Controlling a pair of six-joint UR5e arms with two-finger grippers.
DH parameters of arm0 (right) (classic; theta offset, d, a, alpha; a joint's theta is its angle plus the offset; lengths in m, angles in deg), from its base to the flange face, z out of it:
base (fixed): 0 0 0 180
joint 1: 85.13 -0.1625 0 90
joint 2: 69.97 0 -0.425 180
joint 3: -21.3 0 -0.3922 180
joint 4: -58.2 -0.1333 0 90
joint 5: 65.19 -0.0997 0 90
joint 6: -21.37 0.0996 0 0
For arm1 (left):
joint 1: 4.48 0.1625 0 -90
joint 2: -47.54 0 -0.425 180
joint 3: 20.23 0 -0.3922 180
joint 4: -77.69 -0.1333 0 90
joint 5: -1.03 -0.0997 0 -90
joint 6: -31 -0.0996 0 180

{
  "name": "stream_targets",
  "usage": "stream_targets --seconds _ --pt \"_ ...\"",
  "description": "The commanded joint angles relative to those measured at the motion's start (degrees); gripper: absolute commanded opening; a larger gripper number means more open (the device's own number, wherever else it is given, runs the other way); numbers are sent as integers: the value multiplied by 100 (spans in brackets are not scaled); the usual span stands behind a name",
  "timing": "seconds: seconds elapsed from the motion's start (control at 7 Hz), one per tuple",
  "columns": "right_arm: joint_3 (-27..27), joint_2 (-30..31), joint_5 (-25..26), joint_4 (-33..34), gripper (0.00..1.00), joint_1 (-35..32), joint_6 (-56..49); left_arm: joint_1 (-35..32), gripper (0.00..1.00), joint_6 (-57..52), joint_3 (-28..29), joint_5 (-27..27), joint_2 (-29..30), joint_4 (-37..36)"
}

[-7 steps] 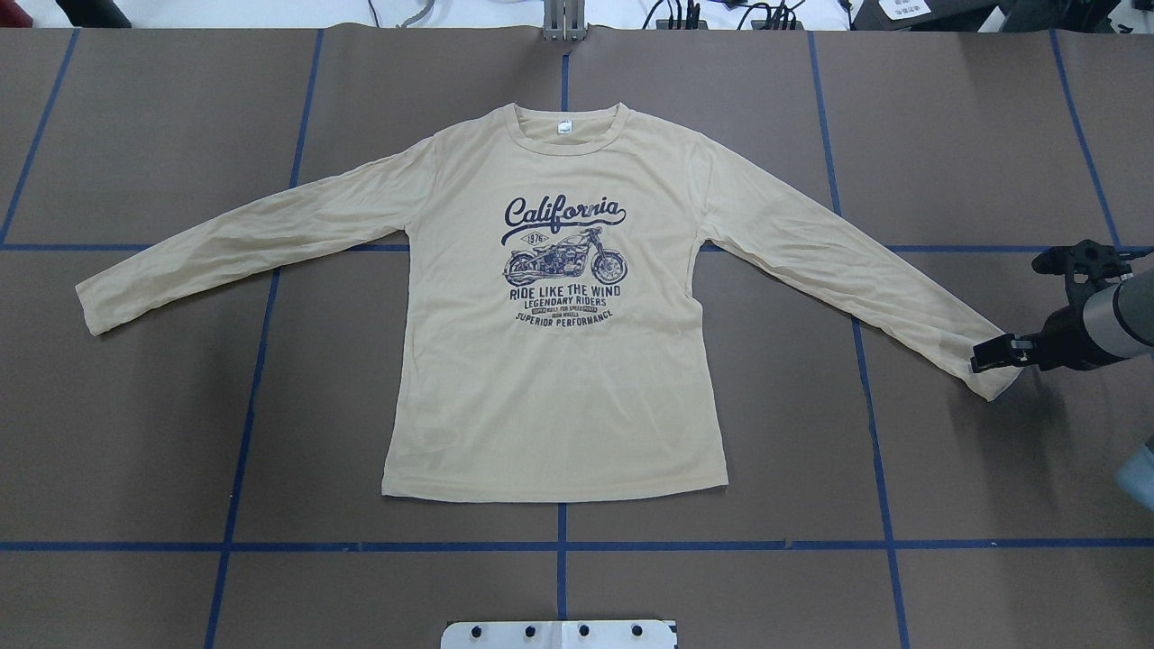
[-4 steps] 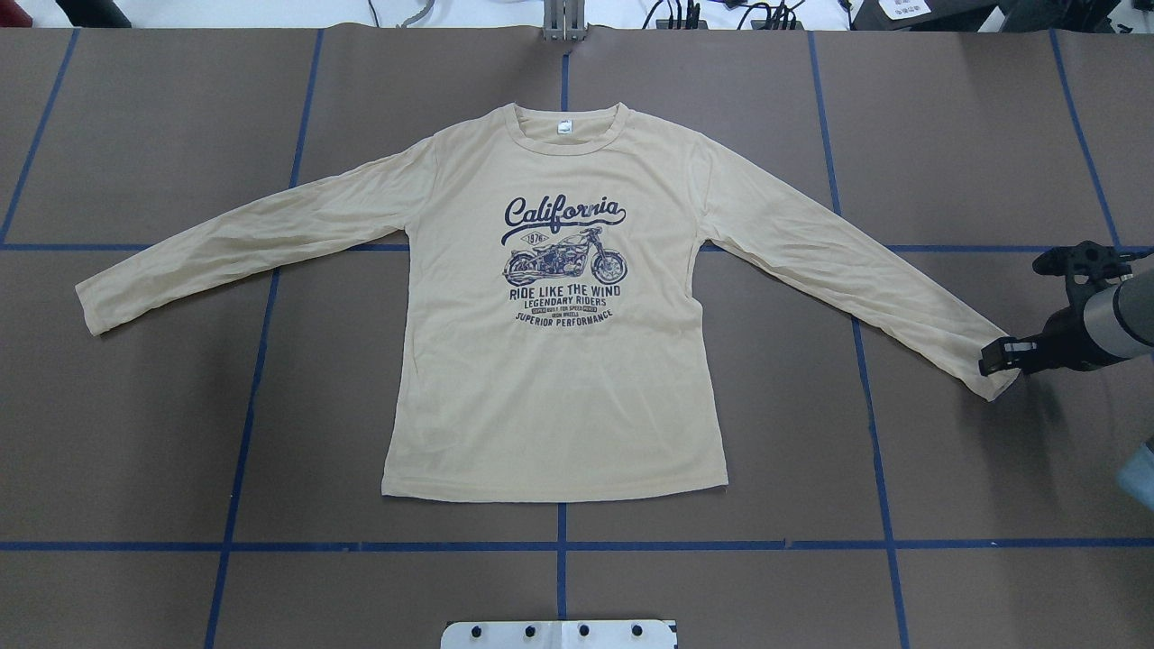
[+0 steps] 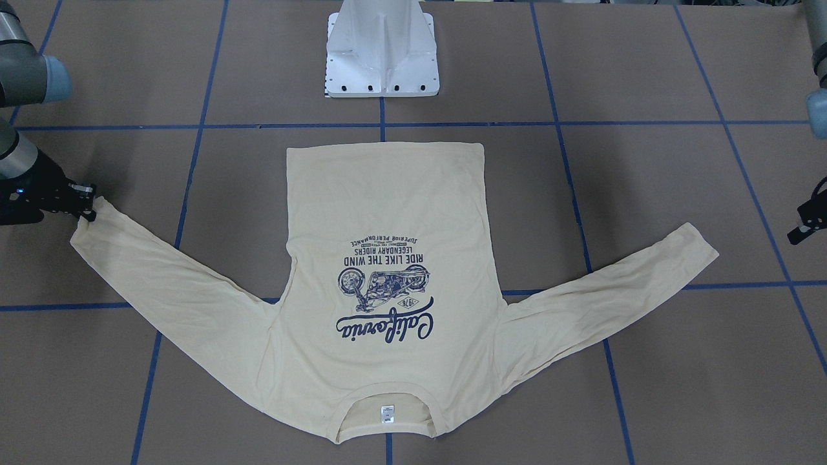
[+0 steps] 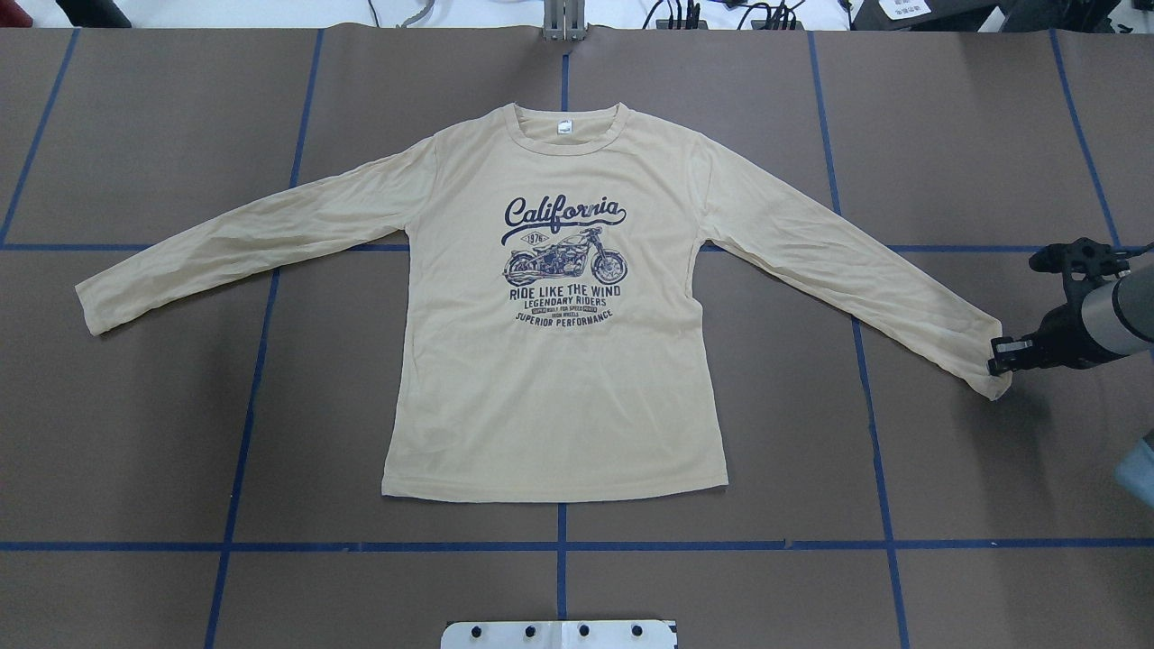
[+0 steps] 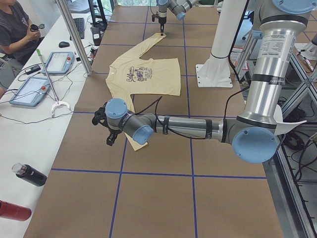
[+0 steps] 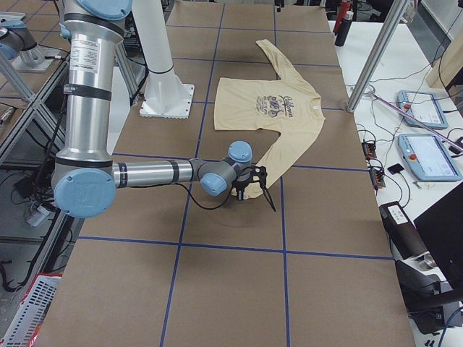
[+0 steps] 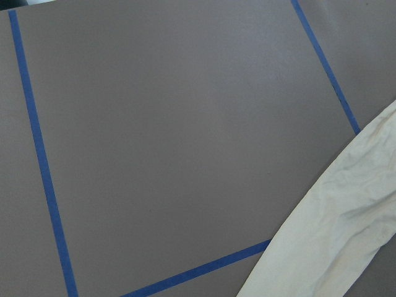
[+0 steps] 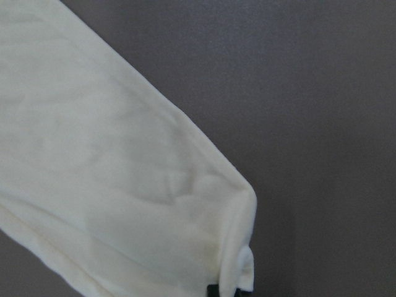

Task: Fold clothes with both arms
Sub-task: 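Lower the right gripper onto the sleeve cuff nearest it and grasp, then carry the sleeve cuff with the right gripper across toward the collar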

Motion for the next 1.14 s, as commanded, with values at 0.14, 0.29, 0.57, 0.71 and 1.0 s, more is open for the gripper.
stream_targets --seconds 0.14,0.29,0.57,0.71,1.0 --pt "24 -378 -809 79 0 -596 9 0 100 1 15 1 -16 0" --pt "41 -893 -1152 480 0 -894 9 0 100 1 50 1 -16 0" --pt "76 -1720 -1462 792 0 -1073 44 0 100 1 76 1 2 0" --pt "59 -2255 -1463 1131 0 -1038 210 0 100 1 76 1 10 0" --pt "24 -3476 -1446 2097 0 -941 631 0 100 9 76 -8 28 0"
